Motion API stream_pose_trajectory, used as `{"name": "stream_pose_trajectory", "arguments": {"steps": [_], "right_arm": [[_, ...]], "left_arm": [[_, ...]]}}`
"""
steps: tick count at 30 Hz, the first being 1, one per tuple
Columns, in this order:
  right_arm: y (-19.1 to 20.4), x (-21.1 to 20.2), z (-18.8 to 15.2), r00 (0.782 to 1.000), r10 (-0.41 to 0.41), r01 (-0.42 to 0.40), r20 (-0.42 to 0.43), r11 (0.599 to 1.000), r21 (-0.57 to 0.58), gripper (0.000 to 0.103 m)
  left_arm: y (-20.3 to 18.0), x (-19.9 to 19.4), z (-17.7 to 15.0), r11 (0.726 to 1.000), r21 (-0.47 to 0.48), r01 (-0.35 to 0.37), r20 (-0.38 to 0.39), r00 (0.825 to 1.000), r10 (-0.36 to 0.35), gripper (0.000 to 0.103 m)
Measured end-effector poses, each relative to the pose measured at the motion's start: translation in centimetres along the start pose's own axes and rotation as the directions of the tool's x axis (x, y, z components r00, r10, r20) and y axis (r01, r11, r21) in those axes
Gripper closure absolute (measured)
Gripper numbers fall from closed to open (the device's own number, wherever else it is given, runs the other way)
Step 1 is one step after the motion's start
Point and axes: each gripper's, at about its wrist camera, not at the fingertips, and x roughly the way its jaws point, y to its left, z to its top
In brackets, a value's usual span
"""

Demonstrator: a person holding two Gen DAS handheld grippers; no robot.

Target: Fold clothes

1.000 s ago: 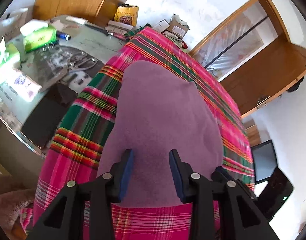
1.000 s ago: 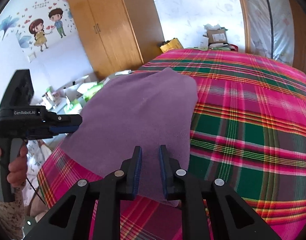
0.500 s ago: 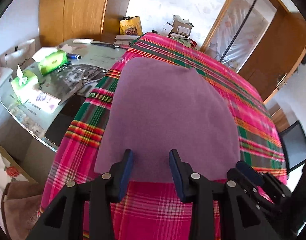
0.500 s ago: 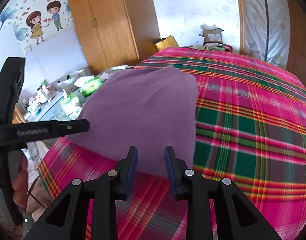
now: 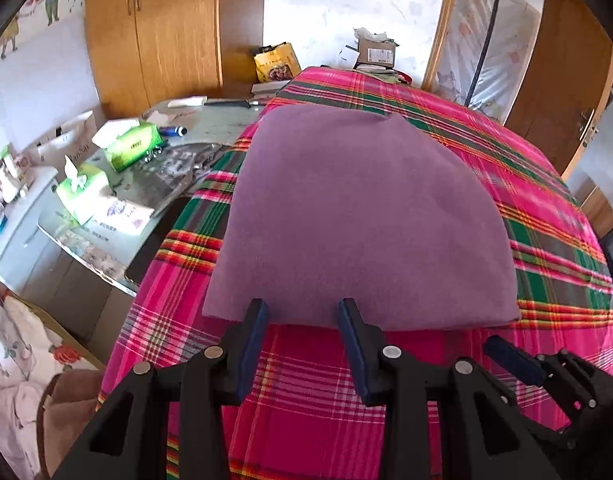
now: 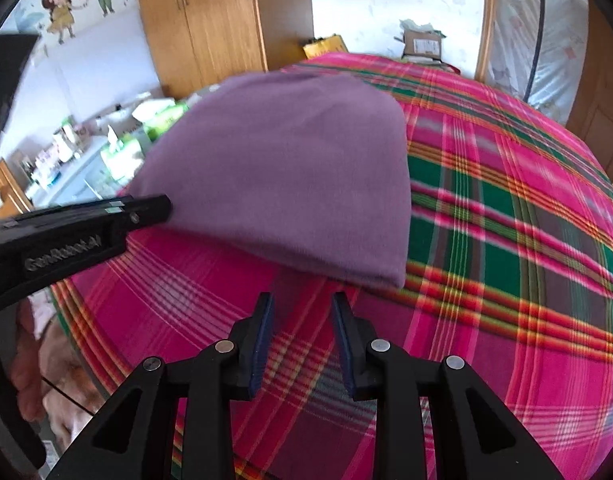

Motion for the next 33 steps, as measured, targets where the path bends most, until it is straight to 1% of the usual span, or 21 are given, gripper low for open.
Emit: {"name": "stream_pose_trajectory", "arguments": {"steps": [3, 6, 10, 13, 16, 18, 19, 22, 25, 27, 29, 31, 33], "right_arm": [[0.4, 1.8, 1.9, 0.999, -0.033, 0.033, 0.004, 0.999, -0.022, 0.072], [0.7, 3.3, 3.4, 0.999, -0.045, 0.045, 0.007, 0.999, -0.02, 0.072], [0.2, 6.1, 6.5, 0.998, -0.061, 0.061, 0.008, 0.998, -0.01, 0.07], [-0.6, 8.3, 8.7, 0.997, -0.081, 0.081, 0.007, 0.997, 0.009, 0.055], [-1.4, 10.9, 11.3, 0.997, -0.079, 0.079, 0.011, 0.997, 0.027, 0.055], [-1.8, 12.0, 12.0, 0.996, -0.084, 0.083, 0.015, 0.996, 0.024, 0.055], [-2.1, 13.0, 13.1, 0.996, -0.086, 0.085, 0.019, 0.996, 0.023, 0.055], [-3.0, 15.0, 15.2, 0.996, -0.088, 0.087, 0.028, 0.996, 0.021, 0.054], [-3.7, 18.1, 18.0, 0.995, -0.088, 0.087, 0.037, 0.996, 0.019, 0.054], [-4.1, 20.1, 19.8, 0.995, -0.086, 0.085, 0.046, 0.996, 0.02, 0.054], [-4.4, 21.7, 21.4, 0.995, -0.083, 0.082, 0.055, 0.996, 0.022, 0.053], [-4.7, 23.1, 22.6, 0.995, -0.082, 0.081, 0.061, 0.996, 0.023, 0.052], [-4.9, 24.9, 24.1, 0.995, -0.081, 0.079, 0.065, 0.997, 0.026, 0.052]], "left_arm": [[0.0, 0.3, -0.2, 1.0, 0.003, 0.001, -0.009, 1.0, 0.0, 0.065], [0.0, 0.8, -0.4, 1.0, -0.003, 0.009, -0.026, 1.0, -0.01, 0.065], [-0.1, 1.7, -0.7, 1.0, 0.002, 0.01, -0.064, 0.998, -0.01, 0.065], [-0.1, 2.0, -0.9, 1.0, 0.002, 0.006, -0.064, 0.998, -0.006, 0.065], [-0.2, 2.1, -0.9, 1.0, 0.006, 0.004, -0.06, 0.998, -0.004, 0.065], [-0.3, 2.1, -1.0, 1.0, 0.012, -0.001, -0.056, 0.998, 0.002, 0.065], [-0.3, 2.1, -1.0, 1.0, 0.016, -0.004, -0.054, 0.999, 0.004, 0.065], [-0.5, 1.9, -1.2, 1.0, 0.018, -0.002, -0.041, 0.999, 0.003, 0.062], [-1.0, 2.0, -1.2, 0.999, 0.045, -0.016, -0.036, 0.999, 0.018, 0.06], [-1.3, 2.1, -1.2, 0.998, 0.066, -0.024, -0.037, 0.999, 0.027, 0.057], [-1.4, 2.1, -1.2, 0.998, 0.065, -0.022, -0.039, 0.999, 0.025, 0.056], [-1.3, 2.2, -1.1, 0.998, 0.061, -0.008, -0.042, 0.999, 0.01, 0.053], [-1.4, 2.2, -1.2, 0.998, 0.067, -0.017, -0.036, 0.999, 0.019, 0.052]]}}
